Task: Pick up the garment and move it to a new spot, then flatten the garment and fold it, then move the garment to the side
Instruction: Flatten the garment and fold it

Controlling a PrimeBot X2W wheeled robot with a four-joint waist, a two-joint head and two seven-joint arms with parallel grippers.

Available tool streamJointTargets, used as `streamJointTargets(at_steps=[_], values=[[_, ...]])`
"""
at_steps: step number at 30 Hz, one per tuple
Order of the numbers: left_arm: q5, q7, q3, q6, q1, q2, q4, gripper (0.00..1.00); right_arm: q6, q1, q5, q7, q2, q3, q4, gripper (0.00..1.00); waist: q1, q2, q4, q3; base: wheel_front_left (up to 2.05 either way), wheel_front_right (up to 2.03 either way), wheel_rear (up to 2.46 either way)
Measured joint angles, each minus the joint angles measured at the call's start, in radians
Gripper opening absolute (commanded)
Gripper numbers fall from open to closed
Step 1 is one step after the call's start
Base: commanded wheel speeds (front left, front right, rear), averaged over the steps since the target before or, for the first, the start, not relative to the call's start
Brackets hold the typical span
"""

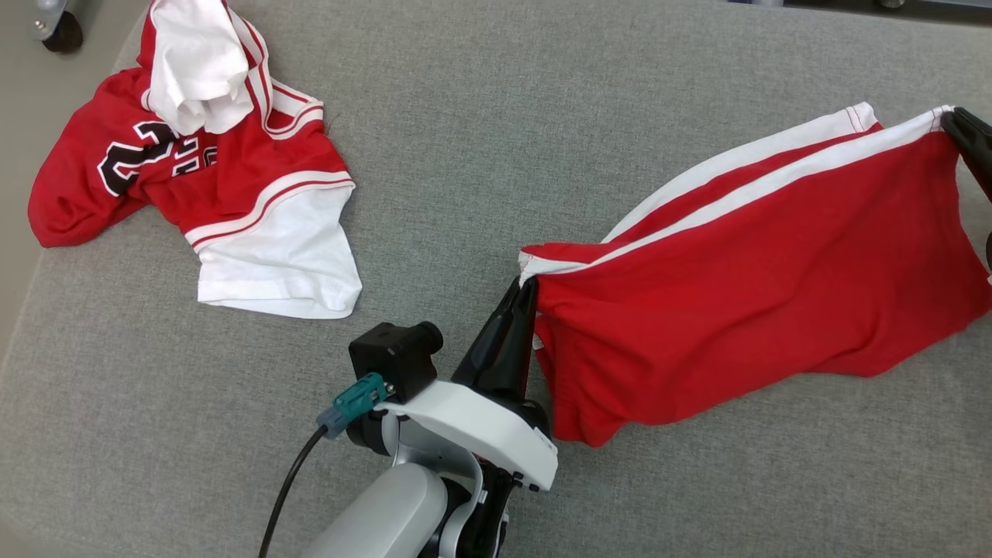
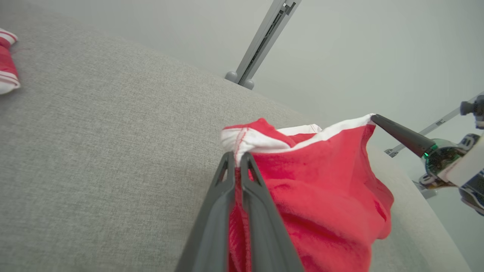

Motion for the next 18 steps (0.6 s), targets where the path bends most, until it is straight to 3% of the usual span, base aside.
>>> streamJointTargets(at_steps=[2,3,4,5,6,7,8,18], values=[[-0.001,-0.002,-0.001,0.005,-0.013,0.000,0.013,0.00,0.000,-0.015,0.001,-0.012,0.005,0.023,0.019,0.00,0.0000,0.0000,0.002,0.003,0.00,0.00,0.00],[-0.005,-0.002,-0.003,0.009,-0.016,0.000,0.022,0.00,0.000,-0.022,0.000,-0.016,0.009,0.032,0.028,0.10,0.0000,0.0000,0.002,0.005,0.00,0.00,0.00],[-0.006,-0.002,-0.006,0.018,-0.019,0.000,0.030,0.16,0.000,-0.030,-0.005,-0.026,0.014,0.038,0.036,0.42,0.0000,0.0000,0.001,0.006,0.00,0.00,0.00],[-0.007,-0.005,-0.010,0.025,-0.024,0.000,0.036,0.32,0.000,-0.038,-0.013,-0.032,0.021,0.038,0.049,1.00,0.0000,0.0000,0.000,0.006,0.00,0.00,0.00],[-0.010,-0.006,-0.013,0.030,-0.028,0.000,0.043,0.44,0.000,-0.043,-0.015,-0.036,0.029,0.037,0.065,1.00,0.0000,0.0000,-0.002,0.005,0.00,0.00,0.00],[-0.013,-0.006,-0.019,0.038,-0.030,0.000,0.051,0.66,0.000,-0.043,-0.016,-0.039,0.035,0.040,0.075,1.00,0.0000,0.0000,-0.005,0.004,0.00,0.00,0.00],[-0.012,-0.008,-0.022,0.045,-0.030,0.000,0.058,1.00,0.000,-0.043,-0.017,-0.039,0.040,0.045,0.079,1.00,0.0000,0.0000,-0.008,0.003,0.00,0.00,0.00],[-0.006,-0.051,0.001,0.081,0.008,0.038,0.094,1.00,0.001,0.012,-0.017,-0.044,0.029,0.028,0.065,1.00,0.0001,0.0000,-0.058,-0.044,0.00,0.00,0.00]])
